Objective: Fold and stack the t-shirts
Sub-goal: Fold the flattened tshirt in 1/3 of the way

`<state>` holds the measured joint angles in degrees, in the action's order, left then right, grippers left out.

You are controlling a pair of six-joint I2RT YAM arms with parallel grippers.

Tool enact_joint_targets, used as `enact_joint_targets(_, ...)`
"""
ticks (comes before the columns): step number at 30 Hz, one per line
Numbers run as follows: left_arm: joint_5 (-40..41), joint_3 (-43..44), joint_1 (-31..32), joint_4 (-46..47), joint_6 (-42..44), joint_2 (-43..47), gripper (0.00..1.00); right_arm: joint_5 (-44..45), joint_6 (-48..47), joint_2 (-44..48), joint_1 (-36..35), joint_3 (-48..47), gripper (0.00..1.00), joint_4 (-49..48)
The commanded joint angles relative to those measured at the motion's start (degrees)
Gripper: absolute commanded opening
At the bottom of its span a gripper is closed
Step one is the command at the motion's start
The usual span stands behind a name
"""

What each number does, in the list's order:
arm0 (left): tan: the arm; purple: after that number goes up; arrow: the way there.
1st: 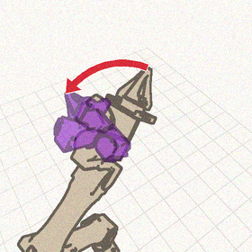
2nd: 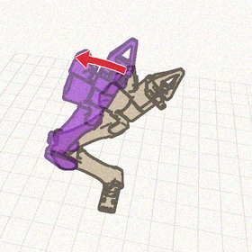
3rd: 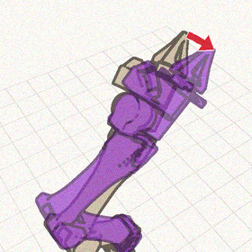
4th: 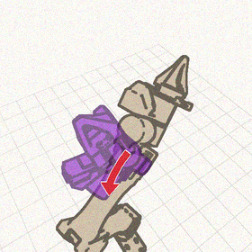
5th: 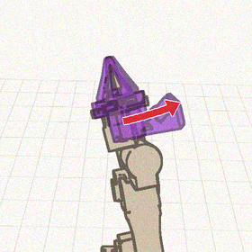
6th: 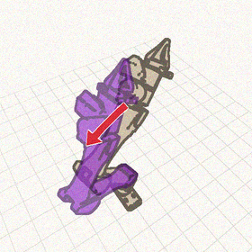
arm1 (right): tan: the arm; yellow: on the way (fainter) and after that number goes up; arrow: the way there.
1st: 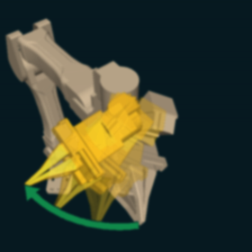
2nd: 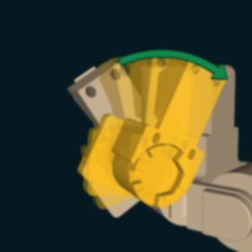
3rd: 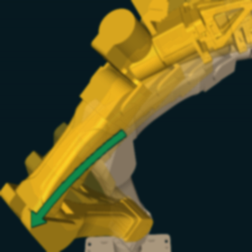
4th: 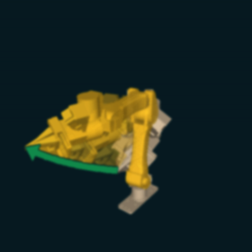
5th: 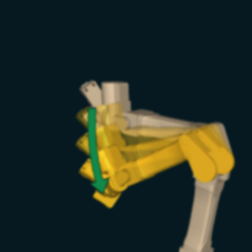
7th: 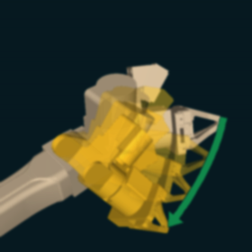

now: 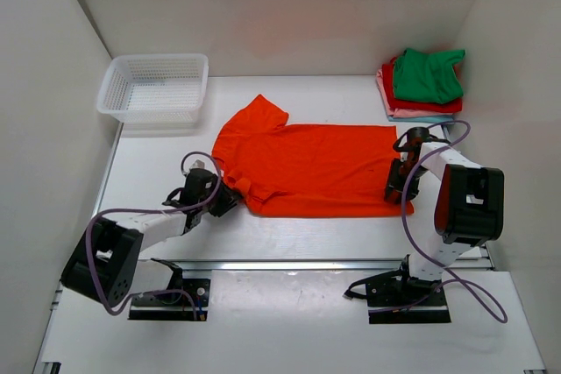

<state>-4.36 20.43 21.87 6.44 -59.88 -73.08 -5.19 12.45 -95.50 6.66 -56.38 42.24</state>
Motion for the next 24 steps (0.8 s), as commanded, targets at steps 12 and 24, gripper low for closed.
enact_joint_targets(12,-1.3,9.3,-3.2,-11.6,12.9,-2.1,0.00,-0.5,-0.9,-2.4,-0.7,-2.2,0.22,-1.3)
enact_joint_targets(24,0.8,23.0,-9.7,-38.7,36.7,-0.5,0.00,2.0,-3.2,-6.5,1.2,-4.6,0.22,0.2)
